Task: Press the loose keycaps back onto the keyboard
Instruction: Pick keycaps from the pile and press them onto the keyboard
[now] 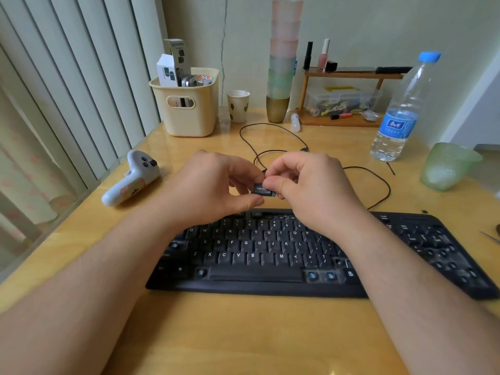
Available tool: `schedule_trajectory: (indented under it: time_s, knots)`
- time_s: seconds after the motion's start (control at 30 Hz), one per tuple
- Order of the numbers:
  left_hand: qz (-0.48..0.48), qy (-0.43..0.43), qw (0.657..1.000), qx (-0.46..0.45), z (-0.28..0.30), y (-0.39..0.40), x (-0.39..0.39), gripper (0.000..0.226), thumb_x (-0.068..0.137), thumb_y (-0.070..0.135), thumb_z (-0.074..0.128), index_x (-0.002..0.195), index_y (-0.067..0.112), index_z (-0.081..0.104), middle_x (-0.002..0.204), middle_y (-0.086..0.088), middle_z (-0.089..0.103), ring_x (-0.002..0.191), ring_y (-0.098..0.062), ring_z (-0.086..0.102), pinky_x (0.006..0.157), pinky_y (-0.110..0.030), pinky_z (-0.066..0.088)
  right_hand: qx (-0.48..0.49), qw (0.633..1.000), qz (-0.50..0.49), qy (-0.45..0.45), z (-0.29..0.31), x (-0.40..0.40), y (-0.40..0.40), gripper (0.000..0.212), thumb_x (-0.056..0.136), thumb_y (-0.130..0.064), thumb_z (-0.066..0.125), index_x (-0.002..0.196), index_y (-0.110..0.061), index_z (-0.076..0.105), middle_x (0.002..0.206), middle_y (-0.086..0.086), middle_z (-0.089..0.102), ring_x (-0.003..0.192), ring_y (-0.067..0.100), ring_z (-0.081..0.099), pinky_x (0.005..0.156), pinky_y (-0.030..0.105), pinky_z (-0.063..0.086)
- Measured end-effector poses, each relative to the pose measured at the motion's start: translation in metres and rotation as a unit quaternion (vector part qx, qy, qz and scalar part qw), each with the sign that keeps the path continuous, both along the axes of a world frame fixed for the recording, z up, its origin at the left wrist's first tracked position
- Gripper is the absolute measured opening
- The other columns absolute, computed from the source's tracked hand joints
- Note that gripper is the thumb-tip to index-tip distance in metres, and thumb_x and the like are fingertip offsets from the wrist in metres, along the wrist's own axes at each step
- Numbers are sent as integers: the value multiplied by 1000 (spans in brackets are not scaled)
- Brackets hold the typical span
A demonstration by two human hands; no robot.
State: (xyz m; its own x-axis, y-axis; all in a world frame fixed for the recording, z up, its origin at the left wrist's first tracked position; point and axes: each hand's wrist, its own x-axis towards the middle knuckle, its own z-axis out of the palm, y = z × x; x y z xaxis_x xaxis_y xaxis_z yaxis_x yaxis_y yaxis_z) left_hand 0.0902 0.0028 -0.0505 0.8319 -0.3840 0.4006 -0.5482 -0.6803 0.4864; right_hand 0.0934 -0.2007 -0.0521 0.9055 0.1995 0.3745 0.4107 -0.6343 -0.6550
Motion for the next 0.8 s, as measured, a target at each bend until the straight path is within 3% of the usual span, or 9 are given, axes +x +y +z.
schedule_trajectory:
  time_s: [0.1, 0.2, 0.3, 0.43, 0.57, 0.67, 0.73, 0.8]
  knots:
    - [-7, 21, 1000, -20, 8, 5, -4, 25, 79, 26, 90, 102, 28, 80, 80, 17, 76, 80, 5, 71, 74, -2, 46, 10, 1000, 9, -19, 0, -2, 2, 7, 90, -31, 78, 84, -33, 75, 69, -13, 68, 70, 2, 63, 64, 18, 50]
    - [-13, 32, 999, 33, 23, 11, -8, 24, 78, 29, 90, 100, 31, 79, 81, 19, 76, 81, 5, 71, 75, -8, 53, 8, 999, 24, -35, -2, -6, 6, 6, 90, -31, 79, 85, -32, 76, 70, -13, 68, 72, 2, 61, 61, 13, 46]
    - [0, 43, 993, 106, 35, 23, -18, 27, 77, 35, 89, 102, 33, 80, 83, 19, 76, 80, 6, 70, 77, -11, 55, -12, 998, 50, -26, -3, -13, 15, 7, 88, -35, 80, 83, -34, 75, 72, -14, 68, 72, 2, 61, 62, 15, 45]
    - [40, 64, 991, 114, 27, 53, -48, 29, 74, 39, 89, 102, 37, 79, 80, 26, 74, 80, 10, 69, 79, -6, 51, -57, 990, 125, -14, -2, -32, 37, 5, 90, -34, 77, 96, -34, 78, 78, -17, 70, 74, -2, 62, 67, 16, 48]
    - [85, 89, 990, 67, 8, 86, -79, 30, 77, 28, 89, 99, 43, 76, 81, 29, 74, 81, 6, 71, 78, -5, 50, -102, 976, 193, -28, -9, -46, 65, 16, 93, -30, 74, 109, -34, 78, 88, -15, 73, 82, 7, 64, 80, 29, 53]
    - [112, 144, 983, -3, -6, 101, -89, 24, 82, 18, 86, 97, 35, 80, 83, 21, 77, 79, 2, 73, 75, -4, 49, -109, 973, 197, -47, -12, -46, 71, 14, 94, -31, 73, 106, -35, 78, 94, -18, 72, 86, 6, 60, 84, 34, 54]
    - [120, 211, 966, -88, -13, 109, -91, 18, 83, 18, 84, 96, 31, 82, 89, 9, 80, 86, -6, 76, 84, -17, 55, -107, 975, 190, -50, -13, -43, 68, 12, 95, -32, 72, 104, -35, 78, 99, -17, 72, 89, 6, 60, 86, 34, 53]
    - [136, 245, 952, -119, -17, 115, -88, 24, 77, 31, 84, 101, 29, 82, 95, 5, 81, 97, -16, 76, 96, -33, 55, -106, 976, 183, -49, -14, -40, 64, 11, 95, -32, 71, 103, -35, 78, 101, -16, 72, 90, 6, 60, 86, 34, 53]
